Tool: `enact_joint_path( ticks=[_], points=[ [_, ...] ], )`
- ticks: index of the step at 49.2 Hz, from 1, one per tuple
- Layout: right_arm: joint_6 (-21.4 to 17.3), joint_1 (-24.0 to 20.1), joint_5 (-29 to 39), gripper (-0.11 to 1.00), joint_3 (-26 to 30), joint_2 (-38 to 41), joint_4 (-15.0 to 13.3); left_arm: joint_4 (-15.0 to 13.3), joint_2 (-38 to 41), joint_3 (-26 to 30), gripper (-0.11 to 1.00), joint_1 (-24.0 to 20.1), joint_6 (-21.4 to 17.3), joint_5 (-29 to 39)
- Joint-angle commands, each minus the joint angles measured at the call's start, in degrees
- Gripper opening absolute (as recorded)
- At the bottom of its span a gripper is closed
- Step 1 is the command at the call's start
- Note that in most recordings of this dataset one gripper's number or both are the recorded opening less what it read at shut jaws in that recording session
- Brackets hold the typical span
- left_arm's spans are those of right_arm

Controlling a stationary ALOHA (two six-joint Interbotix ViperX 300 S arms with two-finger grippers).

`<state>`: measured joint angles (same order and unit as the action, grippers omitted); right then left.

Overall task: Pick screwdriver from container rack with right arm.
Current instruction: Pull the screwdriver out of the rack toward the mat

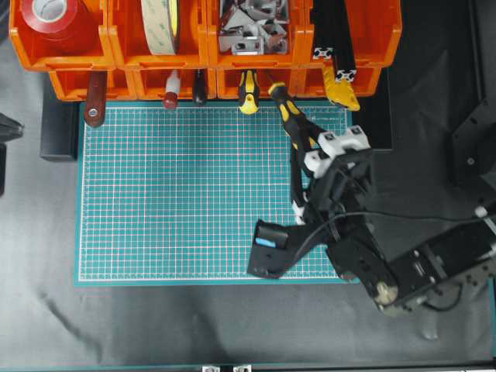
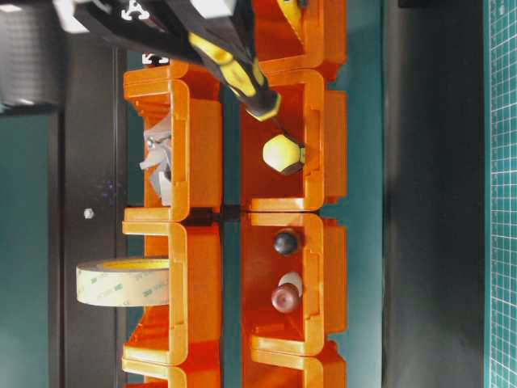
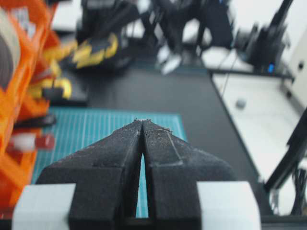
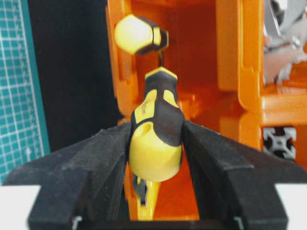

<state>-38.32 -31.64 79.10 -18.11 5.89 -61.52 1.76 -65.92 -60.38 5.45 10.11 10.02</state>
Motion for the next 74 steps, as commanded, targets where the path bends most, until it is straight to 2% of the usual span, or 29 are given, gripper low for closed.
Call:
enact_joint_path(
  ticks=[1,14,32,39,49,55,65,74],
  points=[
    [0.1,-1.9,4.5,0.37,2.8,-0.7,0.4,0.1,0.4,1.4,0.0,-0.2,0.4,1.0],
    [0.8,-7.8,16.1,0.36,6.0,-0.5,0.7,0.1,0.3,1.4,0.0,-0.6,0.5,1.2],
    [3.0,-14.5,21.7,0.36,9.7,1.0,0.9,0.1,0.1,1.6,0.0,-0.7,0.5,1.7],
    [3.3,-17.7,21.8,0.36,11.6,2.3,0.2,0.1,-0.8,1.7,0.0,-0.7,0.5,2.1],
    [3.3,-22.0,22.1,0.36,16.3,4.8,-4.9,0.1,-1.4,2.1,0.0,-0.8,0.6,4.6],
    [3.3,-22.6,20.4,0.36,19.3,6.8,-7.1,0.2,-1.5,2.2,0.0,-0.9,0.8,4.3],
    [3.1,-22.5,15.0,0.36,20.0,10.1,-7.1,0.2,-0.9,1.8,0.0,-1.0,3.2,4.4],
    [1.9,-21.3,8.3,0.36,19.8,12.8,-5.6,0.1,-0.8,1.9,0.0,-0.4,5.6,4.2]
  ],
)
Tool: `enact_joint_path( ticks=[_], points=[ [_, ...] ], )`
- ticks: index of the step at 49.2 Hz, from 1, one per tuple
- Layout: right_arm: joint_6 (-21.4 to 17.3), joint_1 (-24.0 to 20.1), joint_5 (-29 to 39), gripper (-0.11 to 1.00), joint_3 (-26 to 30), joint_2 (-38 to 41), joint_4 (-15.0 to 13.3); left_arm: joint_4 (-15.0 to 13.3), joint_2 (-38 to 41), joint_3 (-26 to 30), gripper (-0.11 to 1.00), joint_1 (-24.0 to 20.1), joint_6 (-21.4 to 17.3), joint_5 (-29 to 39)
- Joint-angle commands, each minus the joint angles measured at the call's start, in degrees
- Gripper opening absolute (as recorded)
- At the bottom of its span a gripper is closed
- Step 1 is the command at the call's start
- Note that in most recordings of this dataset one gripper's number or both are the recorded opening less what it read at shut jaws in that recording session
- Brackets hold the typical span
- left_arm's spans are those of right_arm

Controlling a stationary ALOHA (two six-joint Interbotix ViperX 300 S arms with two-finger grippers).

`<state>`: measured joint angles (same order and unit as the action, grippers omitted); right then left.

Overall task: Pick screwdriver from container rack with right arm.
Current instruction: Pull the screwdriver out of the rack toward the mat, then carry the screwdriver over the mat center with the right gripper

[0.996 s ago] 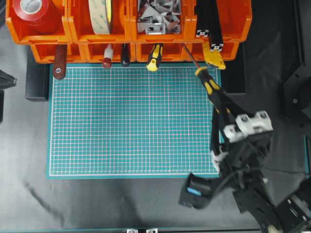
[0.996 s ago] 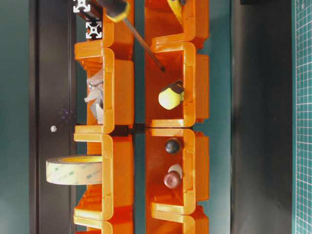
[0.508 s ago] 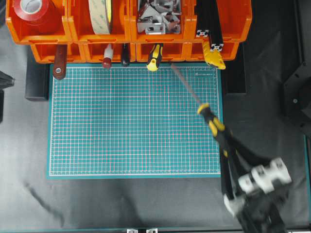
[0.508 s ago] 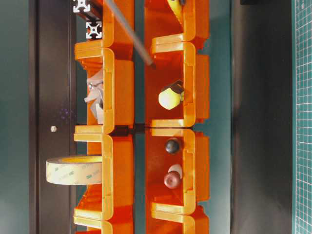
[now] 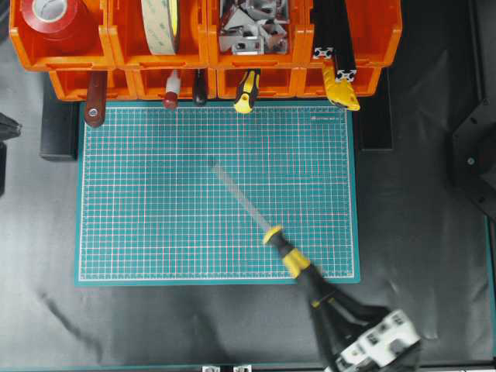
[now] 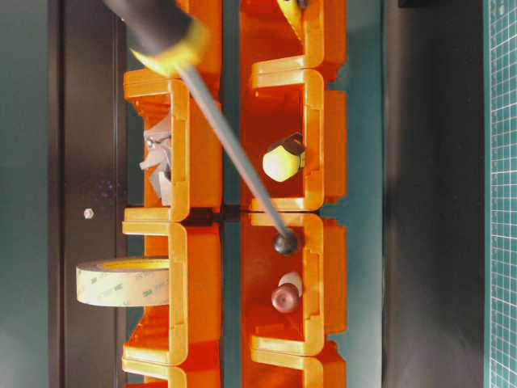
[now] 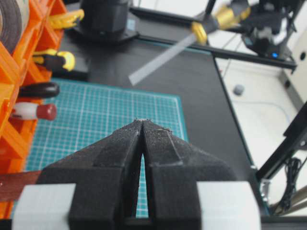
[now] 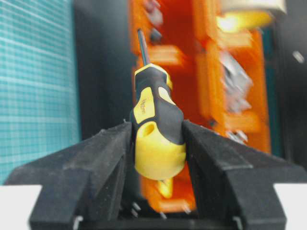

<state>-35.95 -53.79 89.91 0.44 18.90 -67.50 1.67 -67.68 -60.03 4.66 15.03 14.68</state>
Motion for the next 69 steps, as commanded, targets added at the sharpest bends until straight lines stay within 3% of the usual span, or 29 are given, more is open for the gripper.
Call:
enact_joint_path(
  ticks=[1,9,21,33,45,69],
  points=[
    [-0.6,1.1,-3.1,0.36,1.0,0.1,0.6,0.2,1.0,1.6,0.0,0.5,0.9,-0.4],
    [-3.7,5.0,-8.8,0.36,-2.9,1.4,0.9,0.2,1.0,1.6,0.0,1.0,1.0,-1.8],
    [-14.9,13.2,-21.0,0.36,-10.7,1.4,0.3,0.3,3.0,0.9,0.0,2.3,1.1,-4.2],
    [-23.2,17.1,-33.5,0.35,-16.9,1.3,0.0,0.2,4.0,0.5,0.0,2.5,1.1,-5.9],
    [-25.0,17.5,-38.1,0.35,-19.2,0.5,0.0,0.2,4.0,0.5,0.0,2.5,1.3,-6.4],
    [-25.1,18.4,-43.8,0.35,-20.7,0.4,0.2,0.2,4.1,0.4,0.0,2.5,1.4,-6.2]
  ],
)
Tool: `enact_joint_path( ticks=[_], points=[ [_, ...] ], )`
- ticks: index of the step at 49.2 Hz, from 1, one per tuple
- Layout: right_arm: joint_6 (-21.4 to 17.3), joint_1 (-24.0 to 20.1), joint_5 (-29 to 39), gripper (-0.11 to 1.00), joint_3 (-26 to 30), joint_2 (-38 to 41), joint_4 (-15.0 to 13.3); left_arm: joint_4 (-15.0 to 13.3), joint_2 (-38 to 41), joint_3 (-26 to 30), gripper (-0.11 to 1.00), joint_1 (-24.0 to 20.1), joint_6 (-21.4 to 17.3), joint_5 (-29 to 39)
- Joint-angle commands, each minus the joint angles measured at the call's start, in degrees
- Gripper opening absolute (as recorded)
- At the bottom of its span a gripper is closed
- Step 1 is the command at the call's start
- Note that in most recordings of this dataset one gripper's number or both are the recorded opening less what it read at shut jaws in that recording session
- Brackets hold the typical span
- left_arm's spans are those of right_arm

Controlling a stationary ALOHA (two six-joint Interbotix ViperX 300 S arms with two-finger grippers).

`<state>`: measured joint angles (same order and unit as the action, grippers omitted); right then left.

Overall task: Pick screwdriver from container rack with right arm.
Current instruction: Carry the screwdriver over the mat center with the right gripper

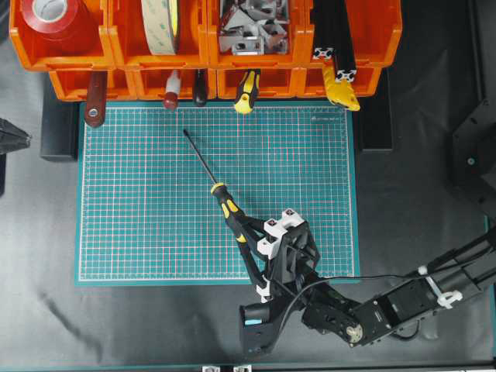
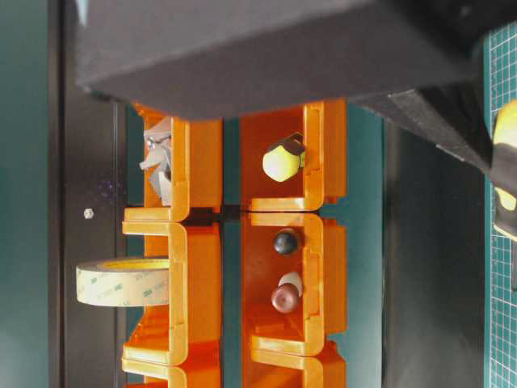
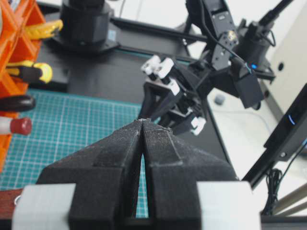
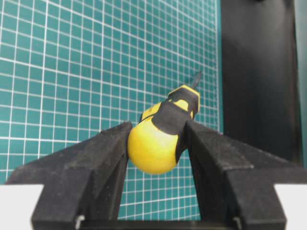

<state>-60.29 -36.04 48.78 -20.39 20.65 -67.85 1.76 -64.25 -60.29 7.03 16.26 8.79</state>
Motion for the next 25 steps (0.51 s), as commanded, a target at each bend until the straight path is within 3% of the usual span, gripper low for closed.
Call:
enact_joint_path(
  ticks=[1,15,21,25],
  points=[
    [-0.8,0.6,-2.9,0.35,0.1,-1.3,0.5,0.2,0.6,0.7,0.0,0.1,0.2,-0.5],
    [-1.0,1.7,-7.9,0.35,-1.2,-1.1,0.7,0.1,0.2,0.8,0.0,0.1,0.1,-0.4],
    [-1.2,2.1,-9.9,0.44,-1.6,-1.1,1.9,0.2,0.2,0.8,0.0,-0.1,0.1,0.1],
    [-1.2,2.2,-9.9,0.45,-1.6,-1.1,2.5,0.1,0.2,0.8,0.0,0.1,0.4,0.4]
  ],
)
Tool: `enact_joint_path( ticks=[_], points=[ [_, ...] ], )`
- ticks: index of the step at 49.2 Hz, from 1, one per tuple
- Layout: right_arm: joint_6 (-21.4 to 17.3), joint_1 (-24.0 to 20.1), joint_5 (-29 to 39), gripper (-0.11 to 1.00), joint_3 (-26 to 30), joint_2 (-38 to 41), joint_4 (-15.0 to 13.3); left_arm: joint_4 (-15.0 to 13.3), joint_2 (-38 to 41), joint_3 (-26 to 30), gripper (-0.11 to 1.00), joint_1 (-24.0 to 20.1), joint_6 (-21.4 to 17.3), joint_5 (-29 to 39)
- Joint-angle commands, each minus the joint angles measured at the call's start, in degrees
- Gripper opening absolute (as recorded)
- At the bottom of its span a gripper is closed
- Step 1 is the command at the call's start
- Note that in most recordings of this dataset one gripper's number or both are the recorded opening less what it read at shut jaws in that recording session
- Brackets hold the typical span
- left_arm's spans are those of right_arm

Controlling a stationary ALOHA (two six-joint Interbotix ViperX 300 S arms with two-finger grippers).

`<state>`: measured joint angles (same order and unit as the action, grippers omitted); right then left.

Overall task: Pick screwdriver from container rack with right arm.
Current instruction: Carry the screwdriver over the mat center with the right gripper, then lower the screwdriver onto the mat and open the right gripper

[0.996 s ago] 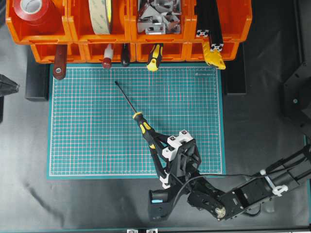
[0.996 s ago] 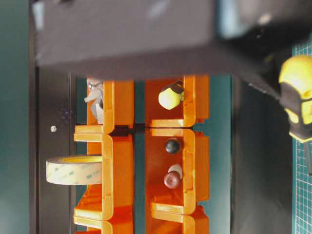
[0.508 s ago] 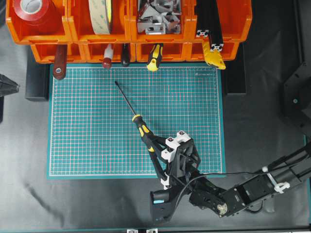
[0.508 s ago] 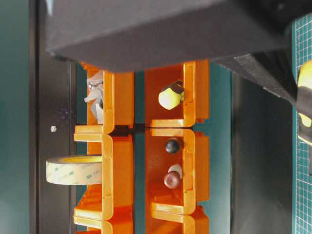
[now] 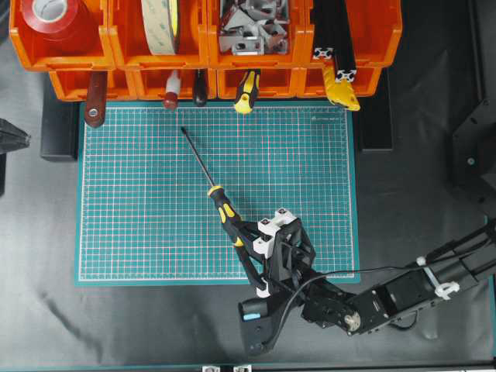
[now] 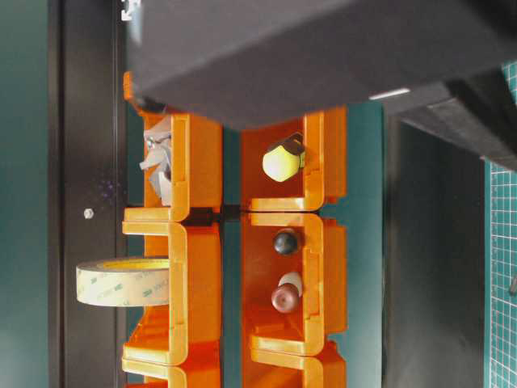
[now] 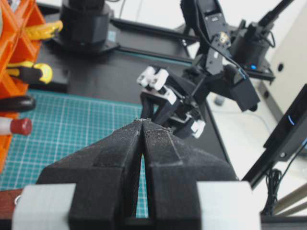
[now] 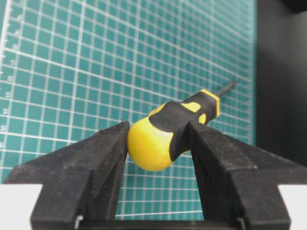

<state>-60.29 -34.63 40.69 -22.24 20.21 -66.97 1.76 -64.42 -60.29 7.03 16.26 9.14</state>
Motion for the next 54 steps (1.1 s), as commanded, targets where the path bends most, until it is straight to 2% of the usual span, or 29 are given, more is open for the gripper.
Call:
enact_joint_path(
  ticks=[1,8,13,26,37,42,45,47,54],
  points=[
    [-1.2,0.8,-1.8,0.45,0.4,-0.7,1.6,0.1,0.4,0.9,0.0,-0.1,0.5,0.2],
    [-1.3,0.8,-1.8,0.45,0.7,-0.8,1.7,0.2,0.3,0.8,0.0,-0.1,1.8,0.8],
    [-2.7,0.9,-1.6,0.45,2.0,-1.3,1.8,0.1,0.3,0.8,0.0,0.1,2.9,1.3],
    [-14.3,1.8,-2.1,0.45,2.0,-2.6,1.7,0.1,-0.1,1.0,0.0,0.1,3.4,1.2],
    [-19.2,1.4,-4.9,0.45,-0.4,-3.5,1.8,0.1,-0.4,1.1,0.0,0.1,3.4,1.3],
    [-20.3,1.4,-6.2,0.7,-1.2,-3.9,1.8,0.1,-0.3,1.1,0.0,0.1,3.4,1.3],
    [-20.4,1.4,-6.5,0.82,-1.6,-4.0,1.7,0.2,-0.3,1.1,0.0,0.1,3.4,1.2],
    [-20.5,1.4,-6.4,0.85,-1.8,-4.1,1.7,0.1,-0.4,1.1,0.0,0.1,3.4,1.2],
    [-20.5,1.5,-5.4,0.85,-2.2,-4.6,1.7,0.2,-0.4,1.1,0.0,0.1,3.4,1.3]
  ],
)
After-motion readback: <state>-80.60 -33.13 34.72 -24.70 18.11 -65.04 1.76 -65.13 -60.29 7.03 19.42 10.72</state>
